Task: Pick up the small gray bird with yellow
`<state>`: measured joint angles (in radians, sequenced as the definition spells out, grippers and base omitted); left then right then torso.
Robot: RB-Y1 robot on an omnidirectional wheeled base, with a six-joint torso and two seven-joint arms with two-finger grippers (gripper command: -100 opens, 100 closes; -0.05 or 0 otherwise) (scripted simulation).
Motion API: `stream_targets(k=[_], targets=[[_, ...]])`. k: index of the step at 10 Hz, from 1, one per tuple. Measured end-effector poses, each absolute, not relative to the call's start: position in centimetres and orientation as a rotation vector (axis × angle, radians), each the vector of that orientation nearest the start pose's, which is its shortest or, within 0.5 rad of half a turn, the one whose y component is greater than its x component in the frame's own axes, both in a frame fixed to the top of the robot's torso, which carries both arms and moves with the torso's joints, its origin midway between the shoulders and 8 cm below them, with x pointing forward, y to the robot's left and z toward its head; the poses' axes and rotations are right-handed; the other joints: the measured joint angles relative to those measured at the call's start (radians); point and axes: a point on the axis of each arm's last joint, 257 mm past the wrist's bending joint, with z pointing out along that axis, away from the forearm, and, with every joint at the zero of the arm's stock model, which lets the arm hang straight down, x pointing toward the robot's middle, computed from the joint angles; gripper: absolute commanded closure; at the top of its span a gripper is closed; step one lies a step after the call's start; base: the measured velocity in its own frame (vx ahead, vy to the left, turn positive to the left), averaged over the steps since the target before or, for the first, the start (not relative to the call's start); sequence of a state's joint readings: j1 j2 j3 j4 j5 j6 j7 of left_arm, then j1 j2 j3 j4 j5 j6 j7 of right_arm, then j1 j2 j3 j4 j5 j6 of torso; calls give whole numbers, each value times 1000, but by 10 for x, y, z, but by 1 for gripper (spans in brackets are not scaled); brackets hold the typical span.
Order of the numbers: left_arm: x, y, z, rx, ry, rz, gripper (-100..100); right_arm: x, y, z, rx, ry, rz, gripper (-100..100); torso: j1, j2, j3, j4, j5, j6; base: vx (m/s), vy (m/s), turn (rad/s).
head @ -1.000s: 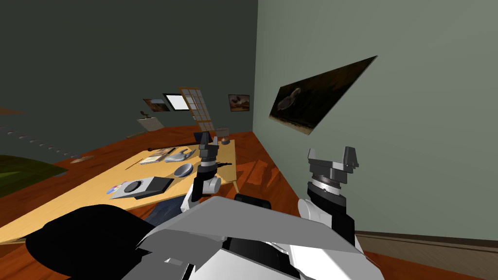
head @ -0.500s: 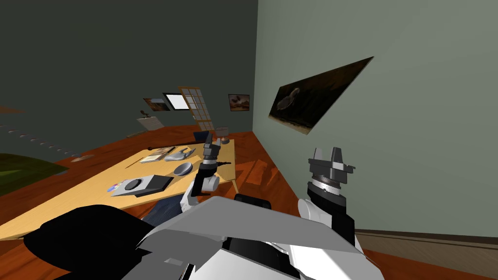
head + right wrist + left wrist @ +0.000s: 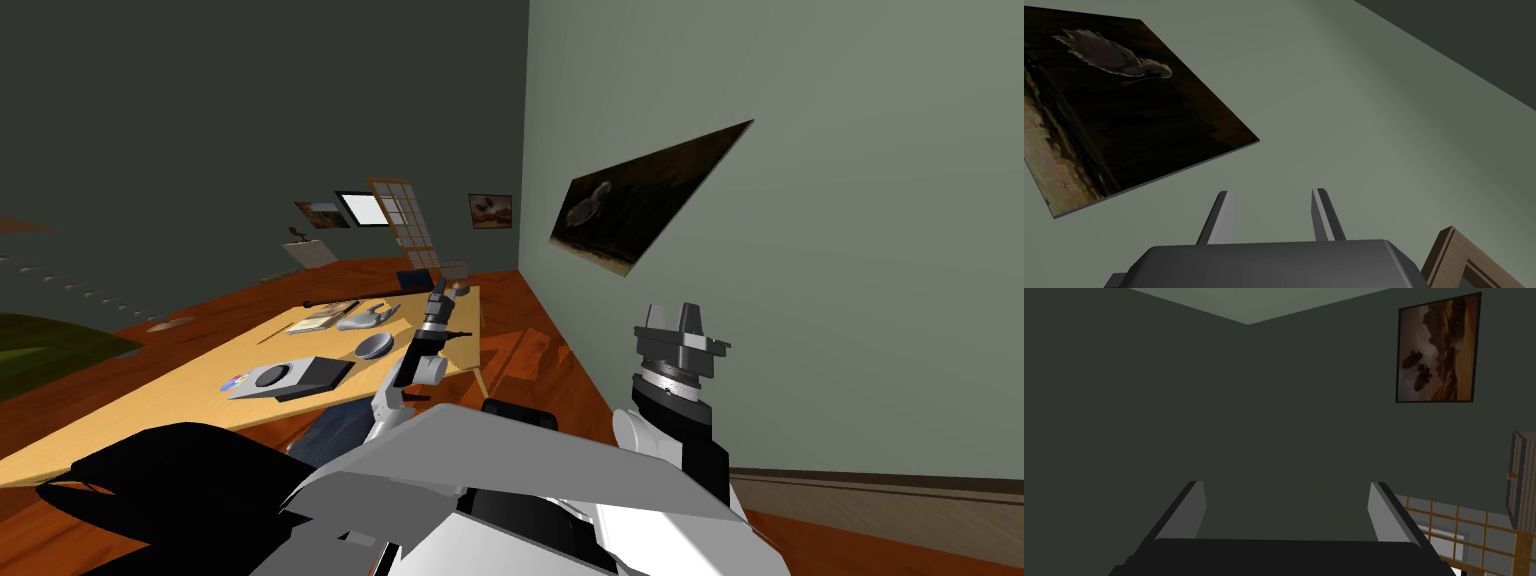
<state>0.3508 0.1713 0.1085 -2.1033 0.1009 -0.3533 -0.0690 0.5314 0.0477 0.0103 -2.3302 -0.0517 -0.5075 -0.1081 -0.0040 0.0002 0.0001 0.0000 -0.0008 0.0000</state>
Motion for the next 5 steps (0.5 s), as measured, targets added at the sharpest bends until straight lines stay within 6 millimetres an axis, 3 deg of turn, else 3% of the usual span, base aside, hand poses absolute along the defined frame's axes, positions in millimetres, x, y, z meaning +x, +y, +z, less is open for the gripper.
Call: stream_targets(k=[5], targets=[[434, 353, -68, -813, 927, -1085, -100, 329, -289, 38, 735, 484, 1437, 0, 2, 0, 0, 0, 0, 0, -3, -32, 1]])
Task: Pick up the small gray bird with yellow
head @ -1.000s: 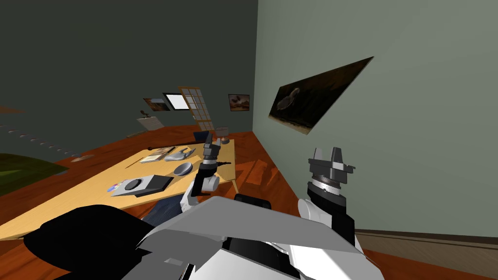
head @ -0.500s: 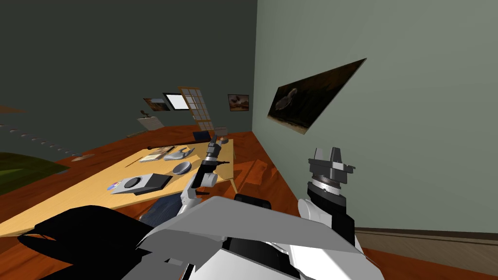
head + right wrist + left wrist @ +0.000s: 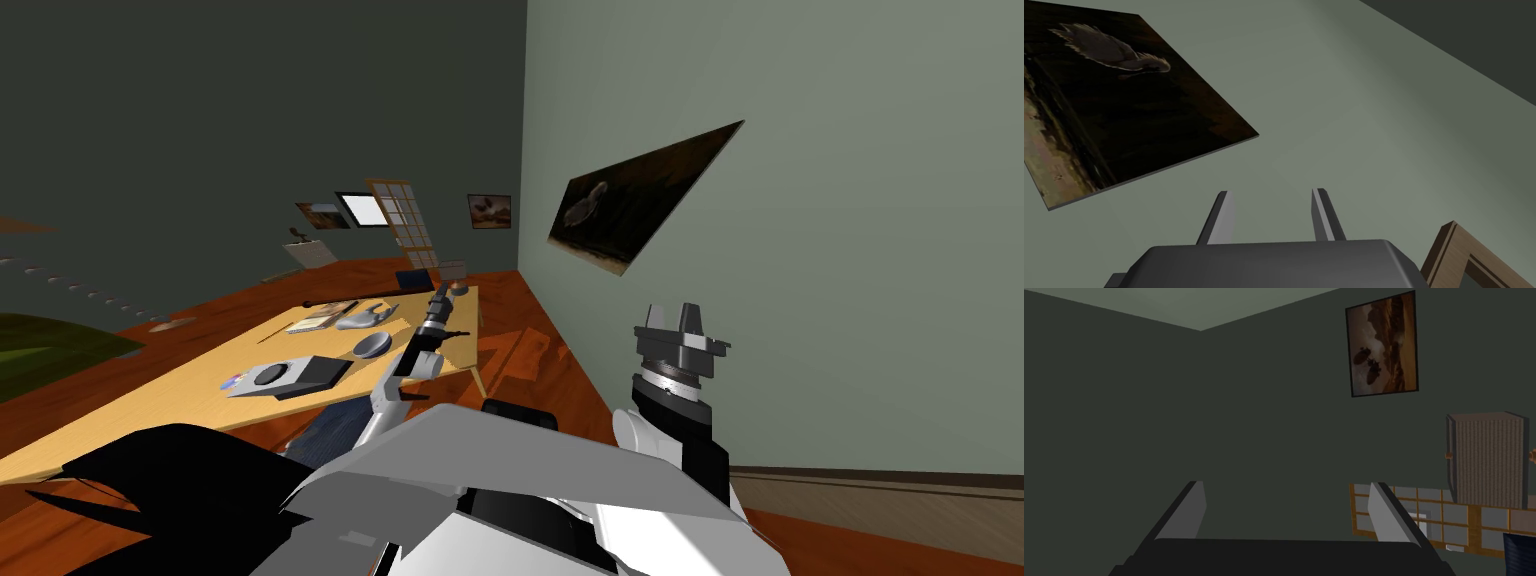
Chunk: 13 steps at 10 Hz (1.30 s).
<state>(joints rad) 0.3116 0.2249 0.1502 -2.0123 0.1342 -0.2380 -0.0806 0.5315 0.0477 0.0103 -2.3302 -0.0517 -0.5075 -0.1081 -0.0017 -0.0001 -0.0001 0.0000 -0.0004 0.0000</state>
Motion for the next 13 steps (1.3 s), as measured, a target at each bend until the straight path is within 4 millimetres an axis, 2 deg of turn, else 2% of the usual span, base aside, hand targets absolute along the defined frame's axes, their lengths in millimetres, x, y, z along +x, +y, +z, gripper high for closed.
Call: stream_targets(k=[5, 9, 13], targets=[[458, 393, -113, -938, 1032, -980, -100, 329, -289, 38, 735, 484, 1437, 0, 0, -1, -1, 0, 0, 0, 6, -37, -1], [467, 421, -150, -1043, 1099, -901, -100, 329, -289, 38, 735, 484, 1437, 0, 0, -1, -1, 0, 0, 0, 13, -22, -5], [470, 456, -196, -1161, 1160, -817, -100, 329, -289, 38, 735, 484, 1437, 0, 1, -2, -1, 0, 0, 0, 26, -17, -6]])
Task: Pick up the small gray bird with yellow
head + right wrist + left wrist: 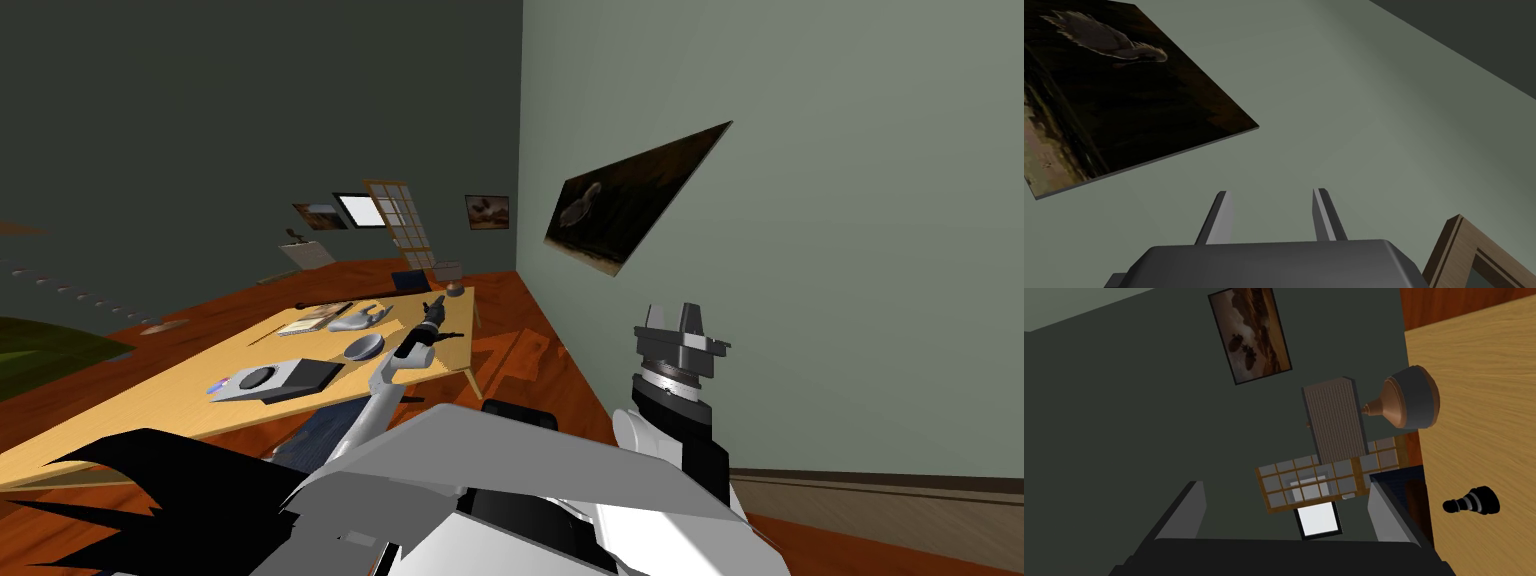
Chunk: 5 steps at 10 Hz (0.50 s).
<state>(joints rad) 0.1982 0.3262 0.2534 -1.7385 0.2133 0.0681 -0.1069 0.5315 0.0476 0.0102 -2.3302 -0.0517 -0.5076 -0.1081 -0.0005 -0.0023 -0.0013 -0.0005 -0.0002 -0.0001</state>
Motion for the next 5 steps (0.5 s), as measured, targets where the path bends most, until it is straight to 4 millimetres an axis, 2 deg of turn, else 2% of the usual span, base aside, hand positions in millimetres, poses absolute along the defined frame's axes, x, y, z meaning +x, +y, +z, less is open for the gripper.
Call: stream_targets(k=[5], targets=[[468, 495, -245, -1315, 1224, -713, -100, 329, -289, 38, 735, 484, 1437, 0, 0, 1, 0, 0, 0, 0, 30, -12, -9]])
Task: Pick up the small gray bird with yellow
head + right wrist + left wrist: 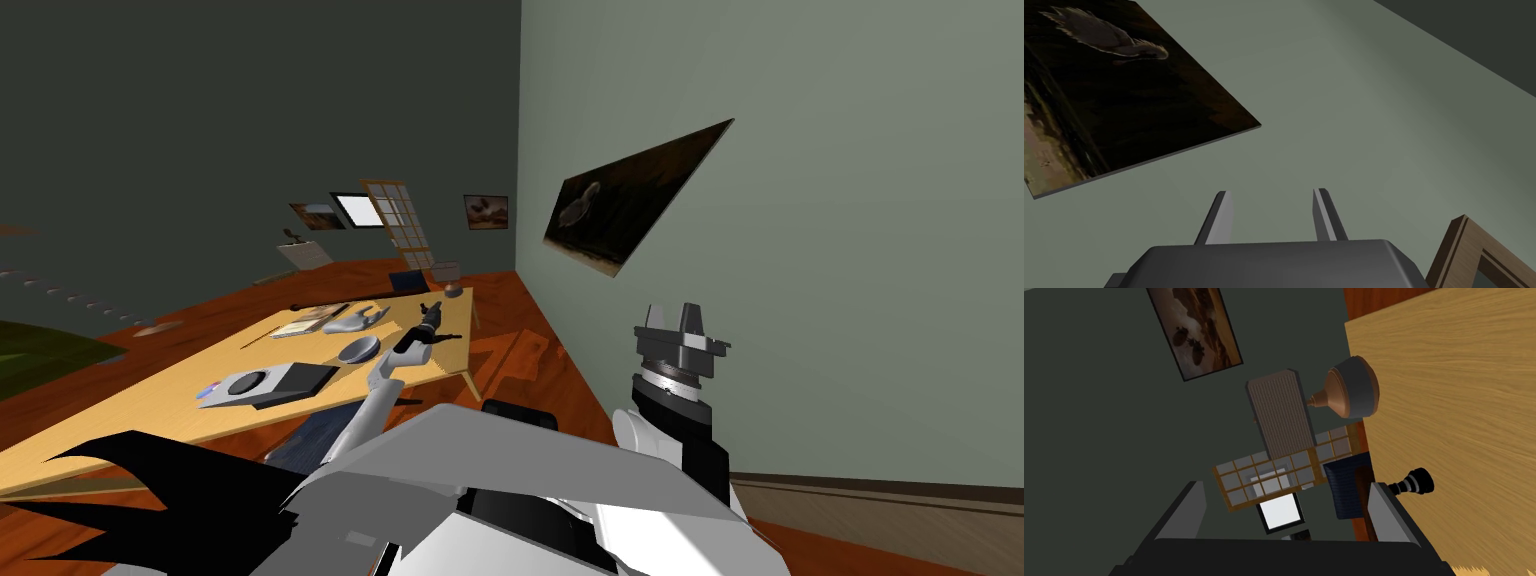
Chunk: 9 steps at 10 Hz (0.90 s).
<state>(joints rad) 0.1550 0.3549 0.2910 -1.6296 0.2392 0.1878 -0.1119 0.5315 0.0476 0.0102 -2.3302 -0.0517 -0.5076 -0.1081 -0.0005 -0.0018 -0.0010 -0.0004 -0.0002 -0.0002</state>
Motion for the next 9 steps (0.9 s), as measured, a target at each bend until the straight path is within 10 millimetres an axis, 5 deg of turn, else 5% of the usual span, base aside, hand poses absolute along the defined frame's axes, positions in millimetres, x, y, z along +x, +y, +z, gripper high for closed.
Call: stream_targets(k=[9], targets=[[430, 555, -337, -1632, 1311, -523, -100, 329, -289, 38, 735, 484, 1437, 0, 1, -1, -1, 0, 0, 0, 41, 1, -12]])
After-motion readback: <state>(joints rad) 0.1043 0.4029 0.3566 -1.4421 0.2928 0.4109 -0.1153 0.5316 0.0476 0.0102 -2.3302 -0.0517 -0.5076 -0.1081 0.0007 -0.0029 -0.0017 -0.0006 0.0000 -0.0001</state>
